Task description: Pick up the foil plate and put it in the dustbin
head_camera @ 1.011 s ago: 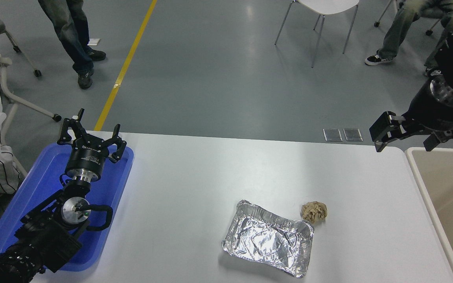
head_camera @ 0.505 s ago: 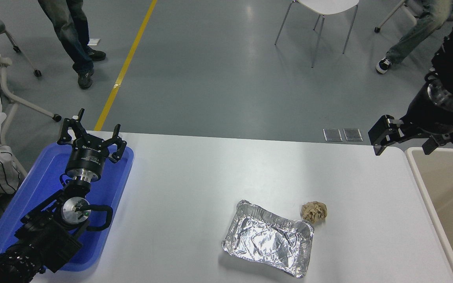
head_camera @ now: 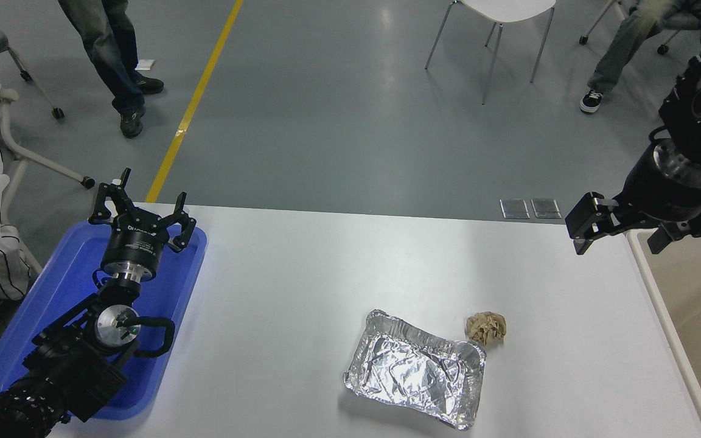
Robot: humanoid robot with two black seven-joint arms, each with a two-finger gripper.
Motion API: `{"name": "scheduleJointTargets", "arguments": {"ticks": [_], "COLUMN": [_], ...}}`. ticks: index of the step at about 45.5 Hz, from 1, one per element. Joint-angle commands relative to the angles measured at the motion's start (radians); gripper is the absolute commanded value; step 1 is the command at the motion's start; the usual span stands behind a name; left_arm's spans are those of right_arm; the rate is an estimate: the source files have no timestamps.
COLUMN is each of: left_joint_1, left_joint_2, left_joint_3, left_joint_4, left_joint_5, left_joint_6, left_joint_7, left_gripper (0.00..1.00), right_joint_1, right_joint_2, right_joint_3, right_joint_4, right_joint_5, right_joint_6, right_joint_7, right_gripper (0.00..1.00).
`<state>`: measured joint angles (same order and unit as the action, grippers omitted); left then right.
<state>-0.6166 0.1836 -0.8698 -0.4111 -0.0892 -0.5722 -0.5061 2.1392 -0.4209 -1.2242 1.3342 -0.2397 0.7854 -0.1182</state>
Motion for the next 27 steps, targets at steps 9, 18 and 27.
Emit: {"name": "scheduleJointTargets", "arguments": {"ticks": [9,18,27], "left_joint_1": [0.0,0.0,0.0], "left_joint_2": [0.0,-0.001,0.0], "left_joint_3": [-0.001,-0.001,-0.001], "left_joint_4": [0.0,0.0,0.0], "left_joint_5": [0.0,0.0,0.0], "left_joint_6": [0.0,0.0,0.0], "left_joint_7": [0.0,0.0,0.0], "left_gripper": [1.0,1.0,1.0], "right_joint_1": [-0.126,-0.261,-0.399], "right_joint_2": [-0.012,-0.013,-0.013], "right_joint_3": [0.063,0.133,0.19], "right_joint_4": [-0.004,-0.006,-0.007], "right_joint_5": [-0.003,-0.003,-0.004], "right_joint_6": [0.0,-0.08,-0.287], "right_joint_7": [0.0,0.0,0.0], "right_gripper": [1.0,1.0,0.99]}}
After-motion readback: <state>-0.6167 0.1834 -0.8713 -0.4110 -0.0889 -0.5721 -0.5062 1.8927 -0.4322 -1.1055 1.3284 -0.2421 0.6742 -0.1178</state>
